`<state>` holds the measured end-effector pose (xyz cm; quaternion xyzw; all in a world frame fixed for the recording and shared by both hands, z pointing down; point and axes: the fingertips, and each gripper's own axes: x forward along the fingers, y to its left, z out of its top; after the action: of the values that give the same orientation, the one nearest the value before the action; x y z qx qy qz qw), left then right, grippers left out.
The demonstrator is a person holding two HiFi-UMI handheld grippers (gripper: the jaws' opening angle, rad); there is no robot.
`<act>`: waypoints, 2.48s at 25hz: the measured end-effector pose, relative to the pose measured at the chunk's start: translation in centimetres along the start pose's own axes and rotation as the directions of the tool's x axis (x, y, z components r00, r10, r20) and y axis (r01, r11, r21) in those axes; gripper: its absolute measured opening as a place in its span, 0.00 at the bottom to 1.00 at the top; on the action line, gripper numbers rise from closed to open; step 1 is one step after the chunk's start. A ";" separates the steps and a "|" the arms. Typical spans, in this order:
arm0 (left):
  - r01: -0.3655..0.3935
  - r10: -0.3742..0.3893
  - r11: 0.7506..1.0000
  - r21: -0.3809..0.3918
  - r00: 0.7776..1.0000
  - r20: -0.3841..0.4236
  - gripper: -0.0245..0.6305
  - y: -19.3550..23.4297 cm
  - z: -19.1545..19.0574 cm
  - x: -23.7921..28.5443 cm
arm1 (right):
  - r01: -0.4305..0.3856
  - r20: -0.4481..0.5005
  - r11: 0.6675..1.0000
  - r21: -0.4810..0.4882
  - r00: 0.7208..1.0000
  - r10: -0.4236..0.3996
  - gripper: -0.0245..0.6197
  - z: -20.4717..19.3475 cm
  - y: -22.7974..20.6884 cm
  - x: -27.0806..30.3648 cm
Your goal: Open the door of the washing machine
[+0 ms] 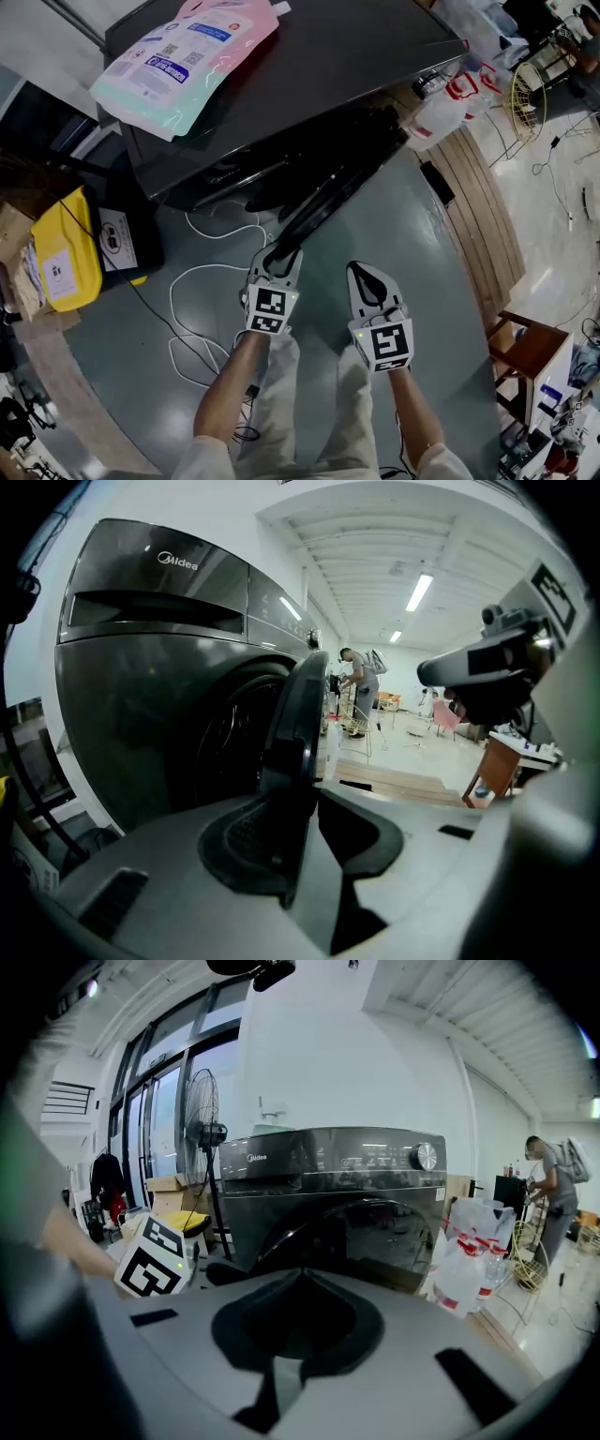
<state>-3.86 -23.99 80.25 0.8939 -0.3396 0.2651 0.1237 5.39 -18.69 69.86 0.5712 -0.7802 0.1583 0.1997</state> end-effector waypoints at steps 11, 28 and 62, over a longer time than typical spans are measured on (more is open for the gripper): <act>-0.040 0.040 0.998 -0.043 0.999 -0.006 0.22 -4.5 -0.6 -0.5 | 0.027 -0.037 1.000 0.001 0.999 -0.027 0.04 -3.6 -5.2 -4.7; 0.139 -0.136 0.990 0.027 0.988 -0.074 0.24 -14.6 -1.4 -0.9 | 0.077 -0.041 0.994 0.072 0.996 -0.074 0.04 -6.1 -7.0 -7.5; 0.325 -0.315 0.937 0.130 0.944 -0.094 0.29 -37.7 2.9 7.1 | 0.339 -0.114 0.917 0.208 0.940 -0.321 0.04 -15.7 -21.6 -20.3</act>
<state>27.13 -1.16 80.23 0.9337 -0.1648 0.2971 0.1128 33.47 -0.81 73.93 0.7070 -0.6414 0.2315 0.1876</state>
